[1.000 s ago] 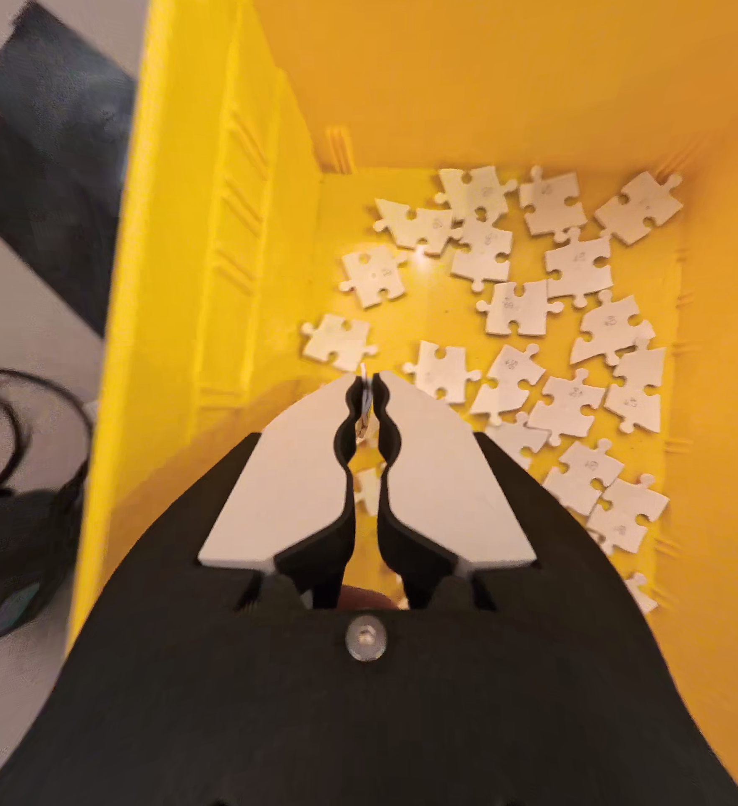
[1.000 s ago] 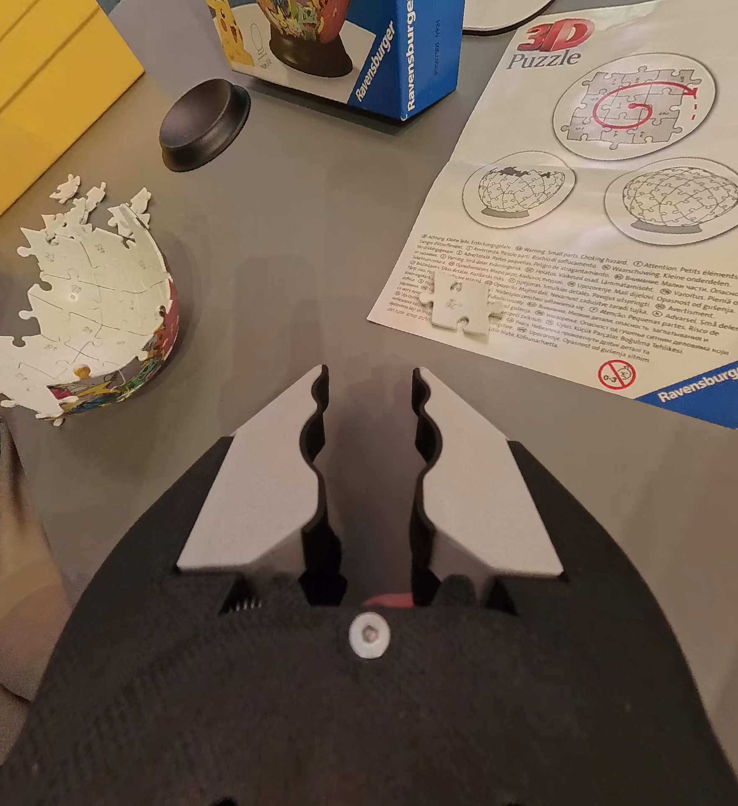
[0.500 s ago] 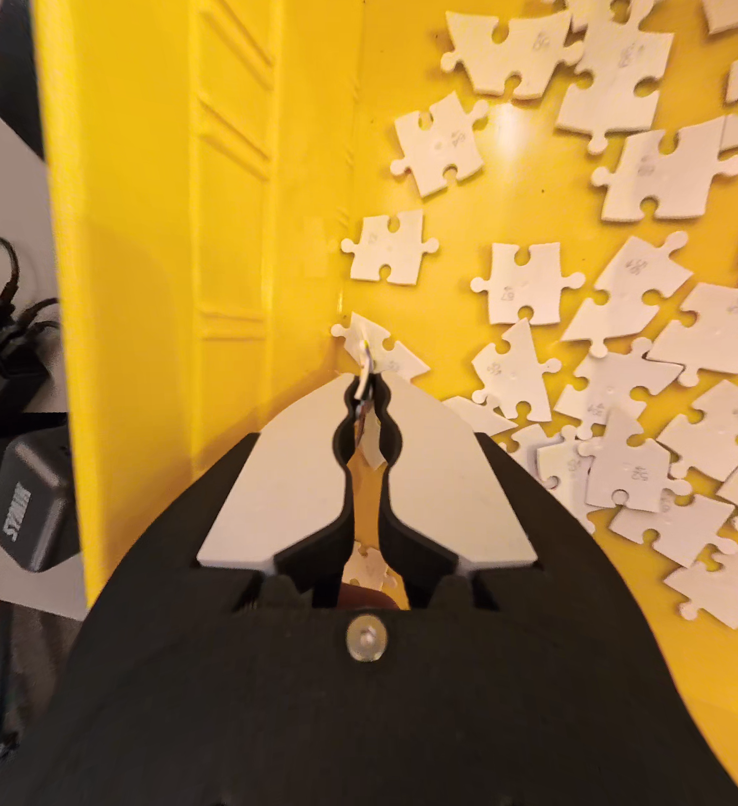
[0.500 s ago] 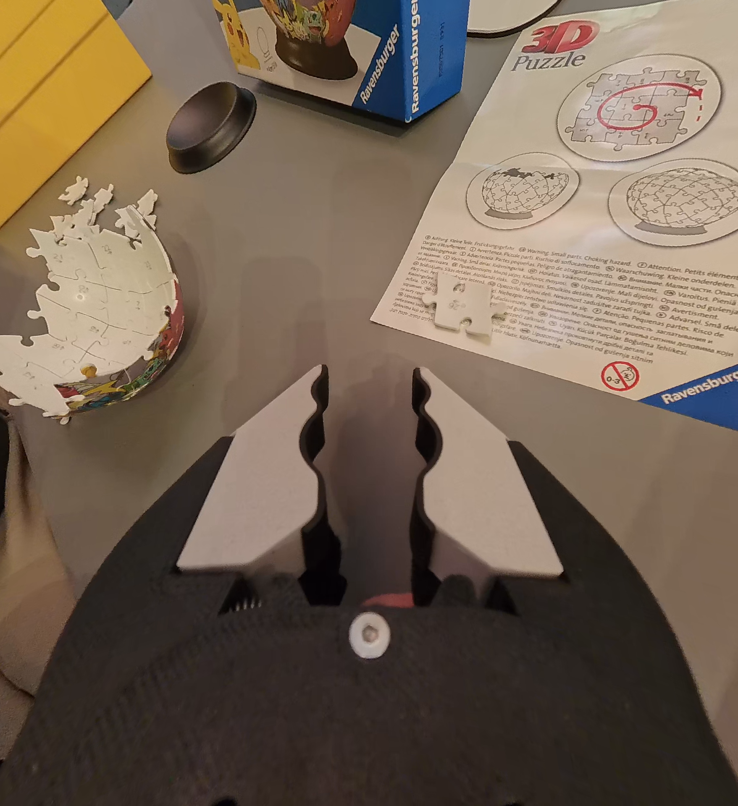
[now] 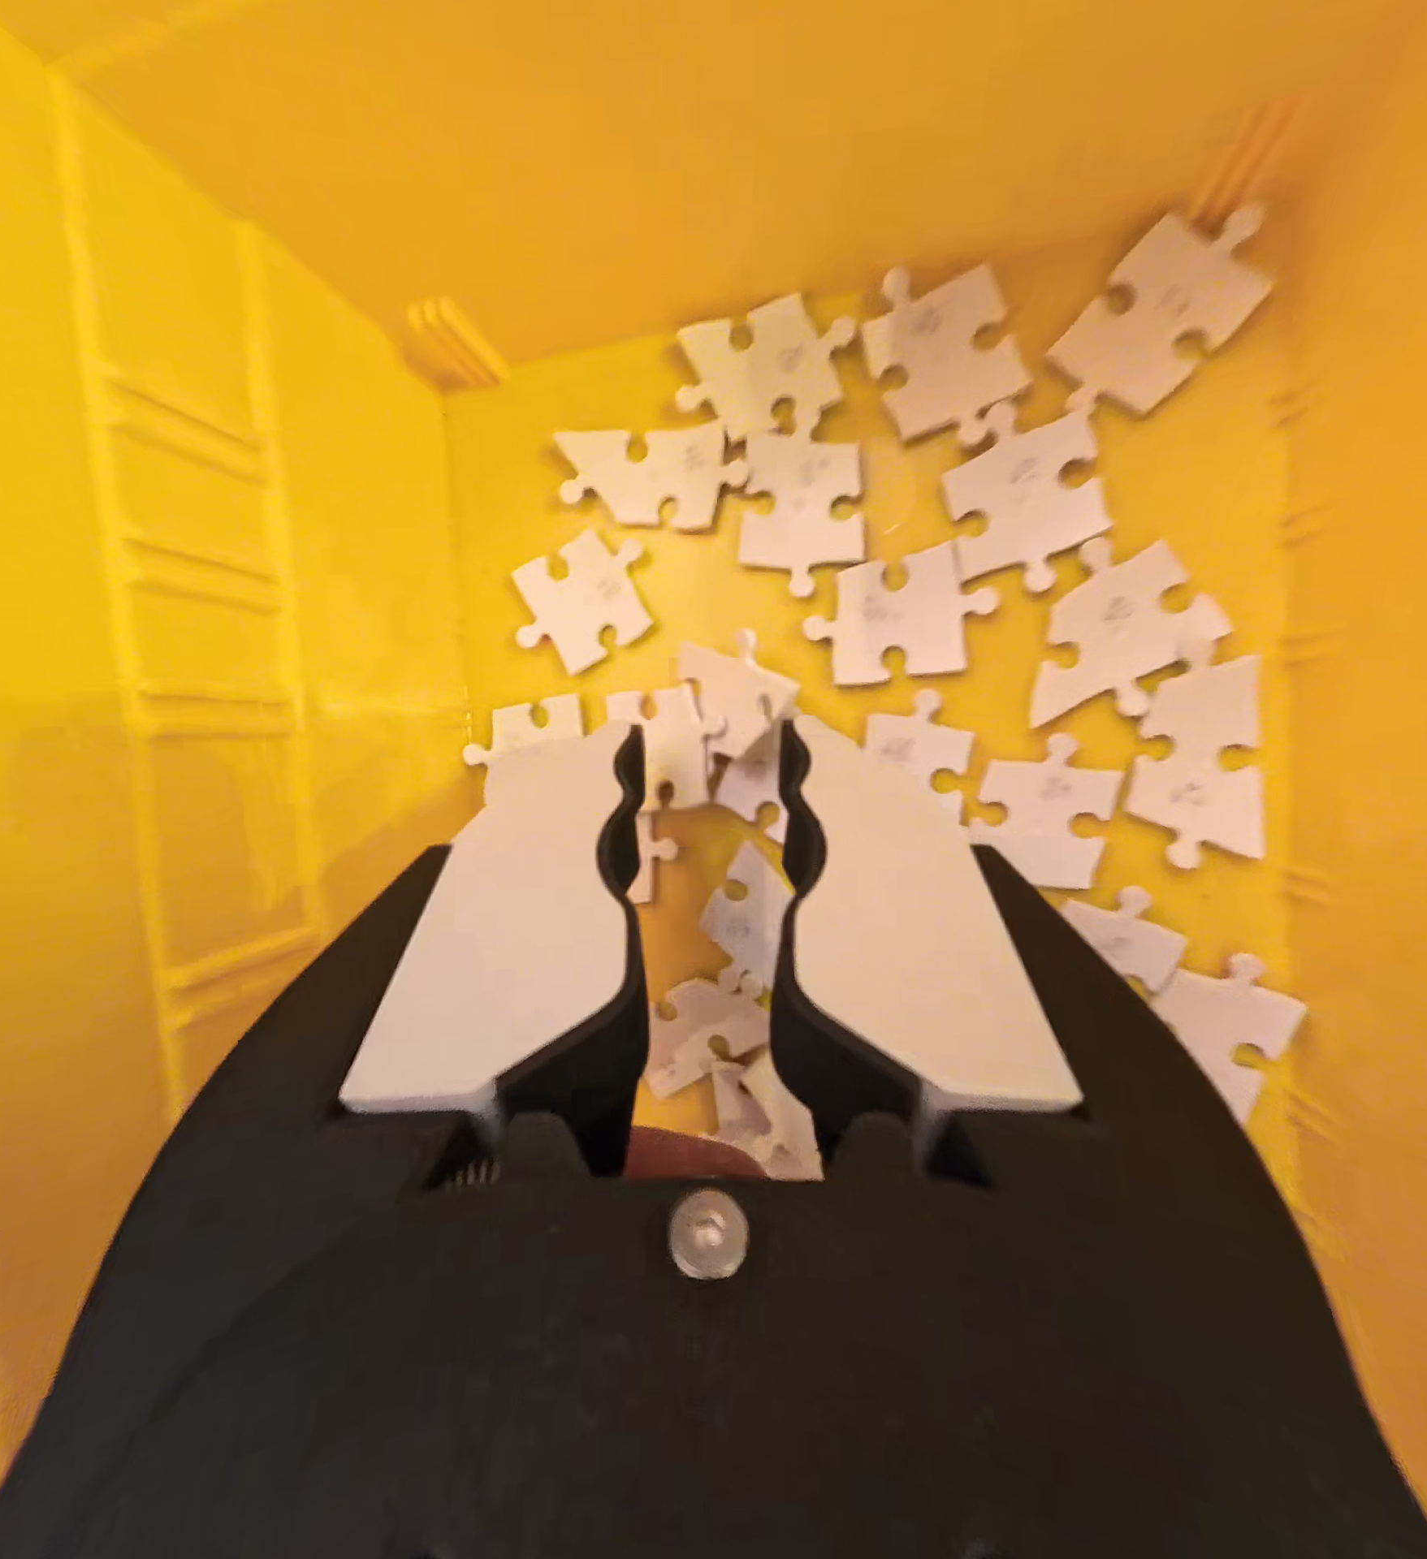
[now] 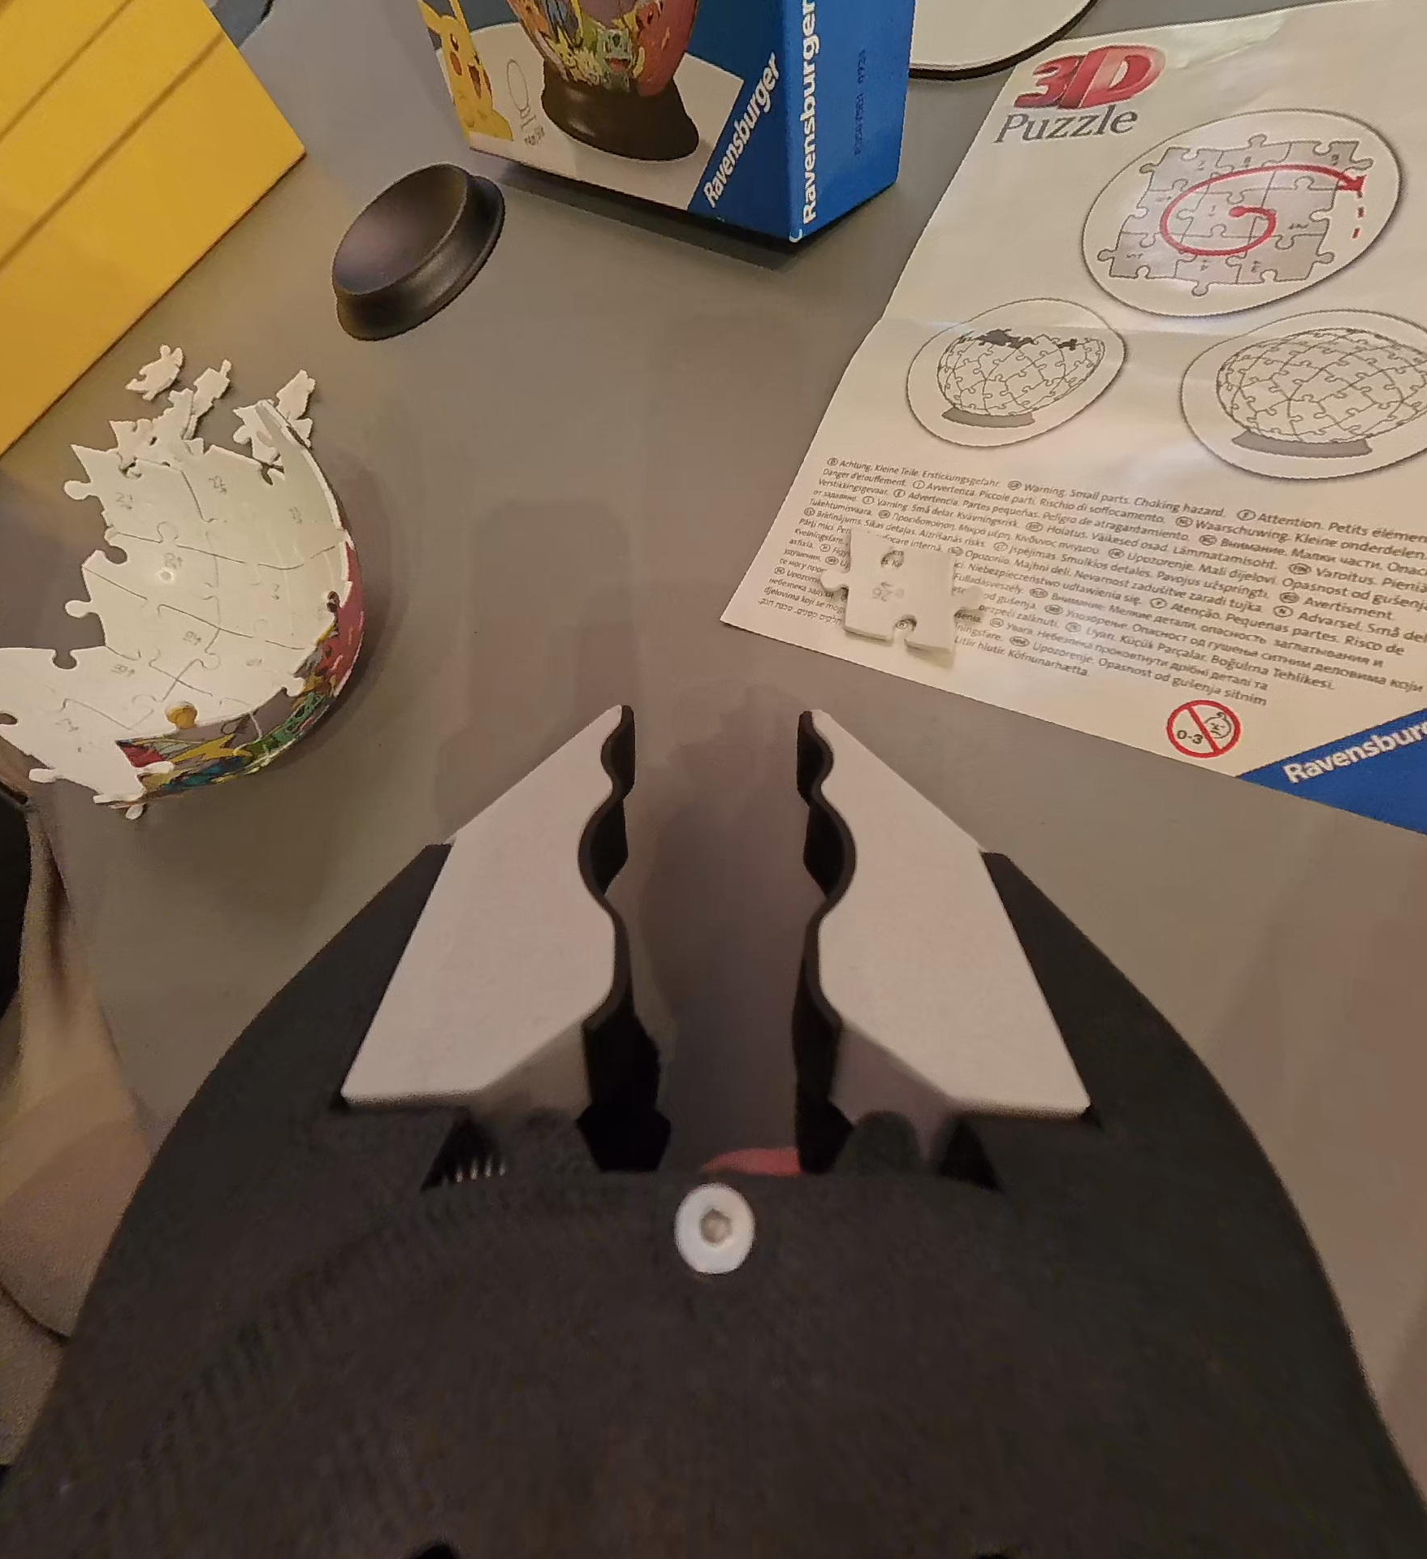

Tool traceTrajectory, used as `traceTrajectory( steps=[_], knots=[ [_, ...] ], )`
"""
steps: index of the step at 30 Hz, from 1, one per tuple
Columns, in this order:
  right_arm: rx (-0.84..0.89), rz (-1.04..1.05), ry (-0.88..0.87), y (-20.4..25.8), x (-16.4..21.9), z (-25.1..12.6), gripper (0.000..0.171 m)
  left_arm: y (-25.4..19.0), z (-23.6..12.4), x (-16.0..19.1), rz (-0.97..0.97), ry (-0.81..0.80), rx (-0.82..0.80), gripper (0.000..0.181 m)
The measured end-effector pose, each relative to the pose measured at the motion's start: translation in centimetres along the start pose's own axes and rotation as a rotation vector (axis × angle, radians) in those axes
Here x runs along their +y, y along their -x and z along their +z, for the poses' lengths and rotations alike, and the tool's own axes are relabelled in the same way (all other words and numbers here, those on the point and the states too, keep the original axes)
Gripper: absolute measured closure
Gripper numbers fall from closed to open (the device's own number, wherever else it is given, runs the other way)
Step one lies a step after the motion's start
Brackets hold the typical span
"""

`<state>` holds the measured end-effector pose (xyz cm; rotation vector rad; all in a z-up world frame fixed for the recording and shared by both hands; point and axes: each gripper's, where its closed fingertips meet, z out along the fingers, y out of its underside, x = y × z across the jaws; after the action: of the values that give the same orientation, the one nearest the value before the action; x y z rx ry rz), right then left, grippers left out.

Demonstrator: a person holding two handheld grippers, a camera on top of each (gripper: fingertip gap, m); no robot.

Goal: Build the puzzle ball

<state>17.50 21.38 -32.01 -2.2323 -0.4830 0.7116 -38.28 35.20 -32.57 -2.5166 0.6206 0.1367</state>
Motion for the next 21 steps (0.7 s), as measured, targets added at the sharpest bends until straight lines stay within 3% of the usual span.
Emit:
traceTrajectory(
  steps=[8, 21],
  knots=[
    [-0.009, 0.009, -0.007, 0.0, -0.1, -0.1, 0.134, 2.0, -3.0, 2.0, -0.015, 0.001, -0.048, 0.157],
    [-0.006, 0.007, -0.003, 0.0, -0.1, 0.0, 0.134, 2.6, -1.6, 3.8, 0.028, 0.078, -0.091, 0.159]
  ],
)
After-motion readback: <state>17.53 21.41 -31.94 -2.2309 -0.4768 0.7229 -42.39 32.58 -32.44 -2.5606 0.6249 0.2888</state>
